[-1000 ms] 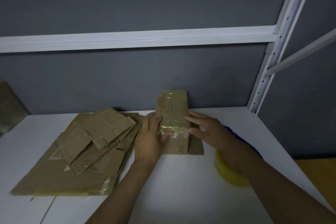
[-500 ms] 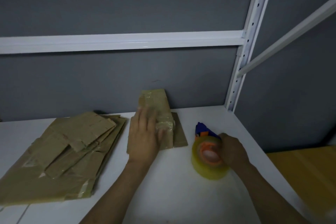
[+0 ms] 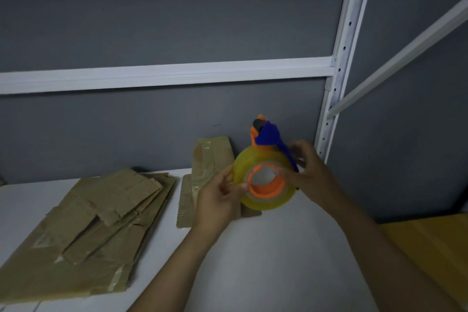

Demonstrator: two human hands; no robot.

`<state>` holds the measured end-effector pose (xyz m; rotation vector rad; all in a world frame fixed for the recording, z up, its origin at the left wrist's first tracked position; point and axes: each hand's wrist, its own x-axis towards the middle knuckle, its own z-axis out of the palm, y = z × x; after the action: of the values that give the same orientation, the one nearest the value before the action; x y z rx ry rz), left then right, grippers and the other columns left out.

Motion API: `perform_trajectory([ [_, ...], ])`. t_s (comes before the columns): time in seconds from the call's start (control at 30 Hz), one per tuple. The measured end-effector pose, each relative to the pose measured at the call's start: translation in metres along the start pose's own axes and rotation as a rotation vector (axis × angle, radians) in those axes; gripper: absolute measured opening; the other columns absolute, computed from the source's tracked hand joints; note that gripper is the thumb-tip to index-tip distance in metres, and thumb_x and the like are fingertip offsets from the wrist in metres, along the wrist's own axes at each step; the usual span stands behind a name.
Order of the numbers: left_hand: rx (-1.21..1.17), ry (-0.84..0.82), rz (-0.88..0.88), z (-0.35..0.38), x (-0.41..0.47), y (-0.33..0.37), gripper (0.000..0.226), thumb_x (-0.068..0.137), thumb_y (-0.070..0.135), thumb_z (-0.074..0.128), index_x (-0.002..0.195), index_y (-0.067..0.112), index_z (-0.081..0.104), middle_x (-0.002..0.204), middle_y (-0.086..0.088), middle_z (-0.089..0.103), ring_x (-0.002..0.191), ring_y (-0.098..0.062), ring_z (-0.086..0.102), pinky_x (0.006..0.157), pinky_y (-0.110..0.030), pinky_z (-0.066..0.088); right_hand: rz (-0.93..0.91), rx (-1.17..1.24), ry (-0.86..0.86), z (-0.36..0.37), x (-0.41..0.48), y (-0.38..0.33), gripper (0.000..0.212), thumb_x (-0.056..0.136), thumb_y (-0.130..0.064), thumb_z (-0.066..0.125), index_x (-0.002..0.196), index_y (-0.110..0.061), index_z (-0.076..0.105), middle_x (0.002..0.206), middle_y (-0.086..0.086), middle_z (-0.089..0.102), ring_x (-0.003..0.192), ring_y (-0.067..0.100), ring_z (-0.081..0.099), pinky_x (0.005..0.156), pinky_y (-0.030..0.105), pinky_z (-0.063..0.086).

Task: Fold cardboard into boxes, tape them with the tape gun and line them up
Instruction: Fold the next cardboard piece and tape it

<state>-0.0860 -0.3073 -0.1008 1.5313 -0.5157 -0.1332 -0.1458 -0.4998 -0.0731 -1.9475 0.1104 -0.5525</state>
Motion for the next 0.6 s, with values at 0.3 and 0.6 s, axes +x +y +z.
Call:
perform_trajectory([
  [0.3,-0.092,0.108,-0.108,-0.038,0.010,0.037,0.044,0.081,0.064,0.053,0.101,0.029,0.069,0.100,0.010,0.073,0.090,0.002,0.067,0.078,-0.019,0.051,-0.217,-0.043,-0.245,0.017,0.009,-0.006,0.077,0.078,-0.016,0.078,0.136,-0.047,0.038,0.130,-0.043,0.044,0.123,-0.011,0.045,0.095,0.013,0.043],
  [0.6,-0.241,0.086,-0.377,-0.056,0.026,0.051,0.021,0.093,0.008,0.057,0.072,0.008,0.061,0.056,-0.005,0.055,0.047,-0.009,0.048,0.046,-0.018,0.037,-0.310,-0.326,-0.314,0.023,0.016,-0.009,0.075,0.077,-0.044,0.074,0.134,-0.065,0.030,0.131,0.002,0.055,0.117,0.020,0.052,0.097,0.038,0.048],
])
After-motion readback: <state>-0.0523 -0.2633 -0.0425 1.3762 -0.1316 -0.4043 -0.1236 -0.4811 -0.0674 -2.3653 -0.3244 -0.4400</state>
